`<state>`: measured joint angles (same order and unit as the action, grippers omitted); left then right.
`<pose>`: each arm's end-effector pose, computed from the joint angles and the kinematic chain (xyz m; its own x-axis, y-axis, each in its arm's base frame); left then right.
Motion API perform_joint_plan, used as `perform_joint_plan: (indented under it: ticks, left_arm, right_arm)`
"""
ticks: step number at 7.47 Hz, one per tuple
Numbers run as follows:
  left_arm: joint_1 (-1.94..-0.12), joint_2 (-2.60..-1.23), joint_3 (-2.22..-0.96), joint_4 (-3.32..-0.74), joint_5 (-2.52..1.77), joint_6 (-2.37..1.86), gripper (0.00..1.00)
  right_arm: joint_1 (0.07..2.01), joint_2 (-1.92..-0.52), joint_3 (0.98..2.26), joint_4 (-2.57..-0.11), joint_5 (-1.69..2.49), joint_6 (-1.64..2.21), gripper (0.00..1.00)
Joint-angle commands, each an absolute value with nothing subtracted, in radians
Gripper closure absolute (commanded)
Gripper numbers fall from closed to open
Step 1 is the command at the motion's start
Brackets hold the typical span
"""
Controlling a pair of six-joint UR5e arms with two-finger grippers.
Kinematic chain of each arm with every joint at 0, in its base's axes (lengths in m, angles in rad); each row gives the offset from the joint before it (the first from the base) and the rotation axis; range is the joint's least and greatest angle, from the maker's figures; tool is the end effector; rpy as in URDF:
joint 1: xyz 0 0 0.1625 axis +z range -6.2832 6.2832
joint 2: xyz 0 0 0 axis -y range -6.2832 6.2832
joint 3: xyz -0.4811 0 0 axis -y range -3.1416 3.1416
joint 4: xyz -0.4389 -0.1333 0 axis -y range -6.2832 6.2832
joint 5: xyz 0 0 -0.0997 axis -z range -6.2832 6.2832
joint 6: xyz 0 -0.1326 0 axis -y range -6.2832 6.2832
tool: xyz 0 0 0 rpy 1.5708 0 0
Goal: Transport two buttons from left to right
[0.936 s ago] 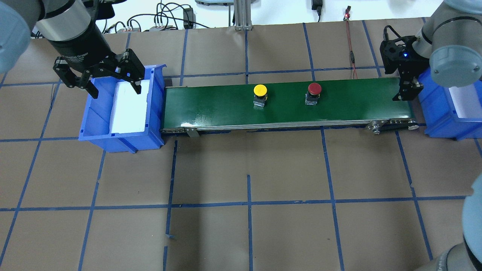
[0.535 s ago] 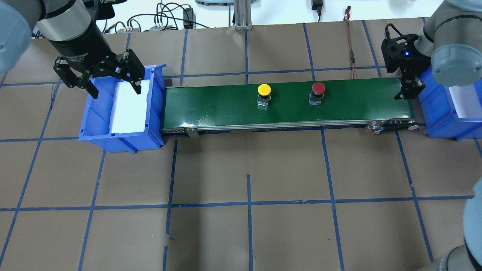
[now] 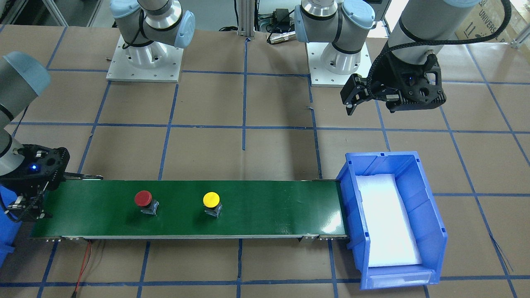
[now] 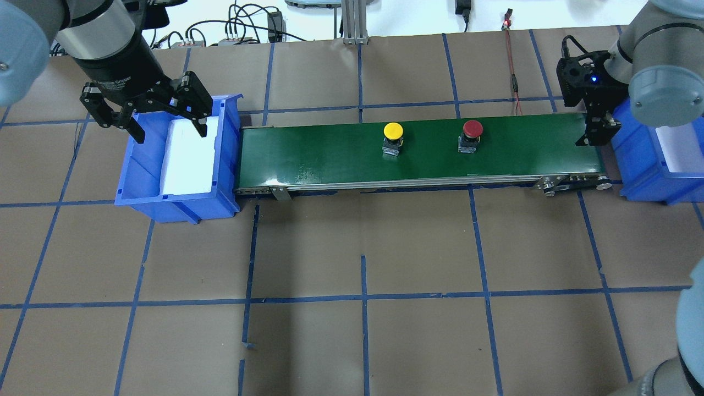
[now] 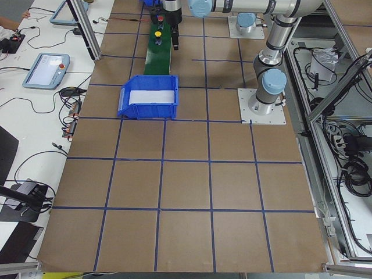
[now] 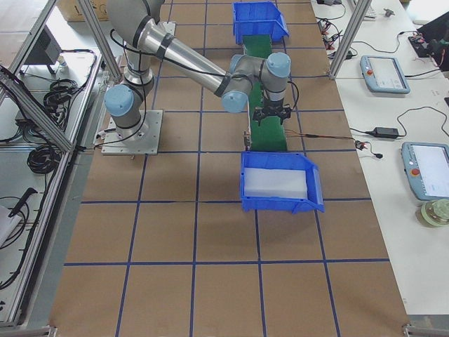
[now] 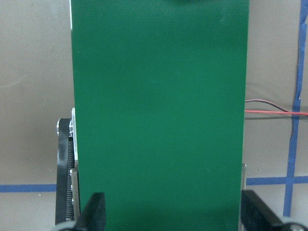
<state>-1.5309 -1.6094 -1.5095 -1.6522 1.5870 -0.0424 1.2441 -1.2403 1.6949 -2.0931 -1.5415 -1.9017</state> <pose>-0.1091 -0.5539 0.5150 -0.9965 -0.0812 -0.0186 -0.0821 0.9949 0.0579 -0.0815 -0.6681 0.2993 0.0050 -0.9973 0.0735 -1.0000 -0.0054 -0.0057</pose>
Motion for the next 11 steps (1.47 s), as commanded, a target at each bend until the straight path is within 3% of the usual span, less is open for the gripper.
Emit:
perform_joint_plan:
  ticks: [1, 11]
  left_arm:
    - [-1.531, -1.611, -1.509, -1.649, 1.588, -0.043, 0.0]
    - [-1.528, -1.611, -1.513, -1.6, 1.585, -0.043, 0.0]
  right_arm:
    - [1.244, -1.241, 1.695, -2.091, -1.539, -1.899, 0.0]
    - [1.244, -1.232, 1.695, -2.102, -1.532, -1.914, 0.03]
